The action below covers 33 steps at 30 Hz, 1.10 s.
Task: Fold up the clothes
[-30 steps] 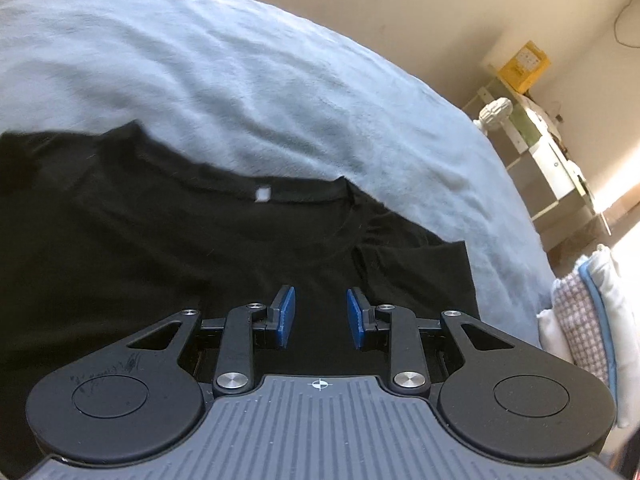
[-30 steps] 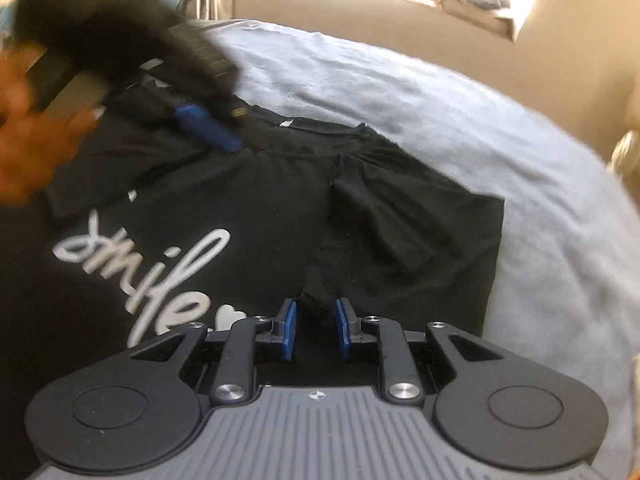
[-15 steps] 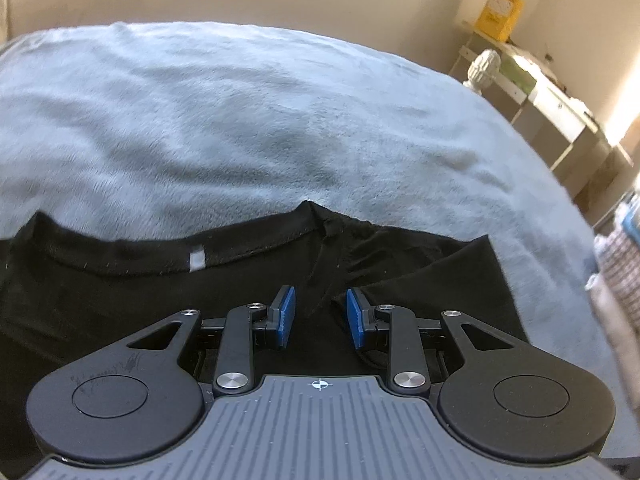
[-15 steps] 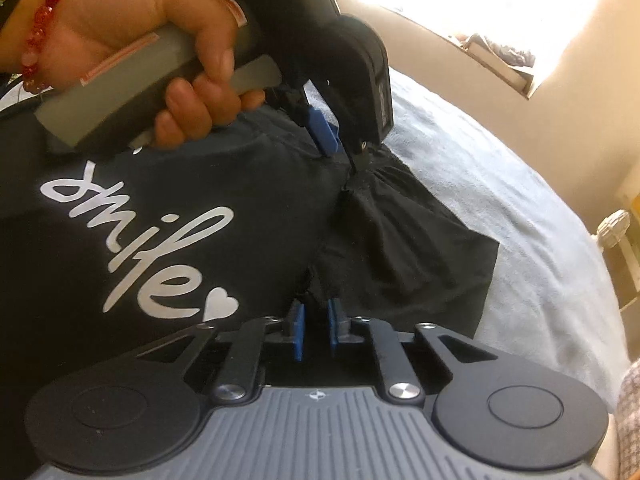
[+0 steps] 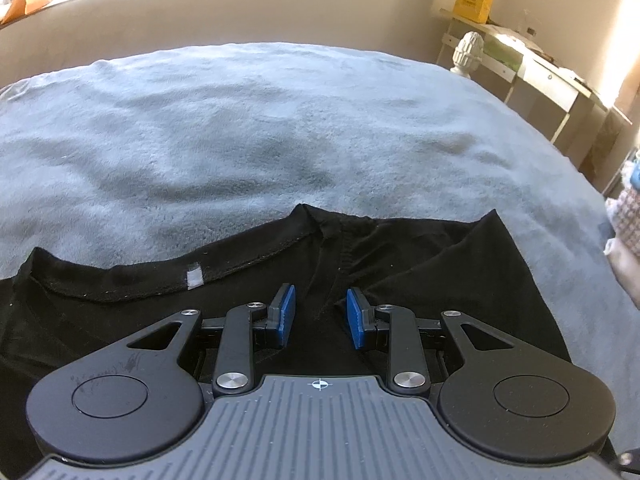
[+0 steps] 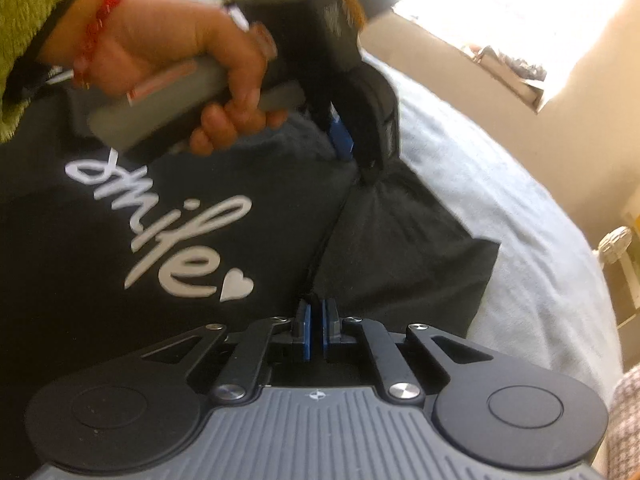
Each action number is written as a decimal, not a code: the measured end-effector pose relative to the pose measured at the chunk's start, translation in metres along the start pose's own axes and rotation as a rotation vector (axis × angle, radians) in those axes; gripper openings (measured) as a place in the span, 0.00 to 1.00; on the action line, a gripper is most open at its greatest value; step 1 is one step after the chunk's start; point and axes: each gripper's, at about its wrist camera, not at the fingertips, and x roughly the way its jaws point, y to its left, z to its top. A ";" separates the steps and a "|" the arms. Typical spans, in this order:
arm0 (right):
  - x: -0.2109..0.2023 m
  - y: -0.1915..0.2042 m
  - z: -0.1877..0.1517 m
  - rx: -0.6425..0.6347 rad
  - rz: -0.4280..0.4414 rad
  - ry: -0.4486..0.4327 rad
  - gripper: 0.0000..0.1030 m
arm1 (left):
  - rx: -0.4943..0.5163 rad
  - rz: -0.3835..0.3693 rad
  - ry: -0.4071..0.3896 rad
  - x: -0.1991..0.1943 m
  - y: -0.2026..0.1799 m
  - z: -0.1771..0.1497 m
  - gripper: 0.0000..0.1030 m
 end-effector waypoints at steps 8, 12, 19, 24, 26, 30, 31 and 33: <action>-0.017 -0.059 -0.014 0.443 0.207 0.042 0.10 | 0.025 -0.020 -0.061 -0.016 -0.002 0.003 0.27; -0.029 -0.113 -0.051 0.914 0.373 0.044 0.11 | 0.037 -0.035 -0.047 -0.011 -0.005 0.005 0.27; -0.025 -0.142 -0.097 1.171 0.300 0.057 0.13 | 0.122 -0.020 0.007 0.006 -0.021 -0.001 0.27; -0.017 -0.146 -0.109 1.232 0.310 0.037 0.13 | 0.164 0.042 -0.016 0.005 -0.028 -0.007 0.14; -0.017 -0.149 -0.111 1.241 0.296 0.025 0.13 | 0.186 0.072 -0.034 0.003 -0.032 -0.009 0.07; -0.022 -0.152 -0.106 1.209 0.246 -0.016 0.13 | 0.204 0.111 -0.061 -0.001 -0.035 -0.014 0.04; -0.022 -0.153 -0.104 1.198 0.235 -0.017 0.13 | 0.201 0.121 -0.064 -0.002 -0.034 -0.015 0.03; -0.020 -0.153 -0.104 1.193 0.226 -0.007 0.13 | 0.193 0.143 -0.071 -0.004 -0.033 -0.016 0.02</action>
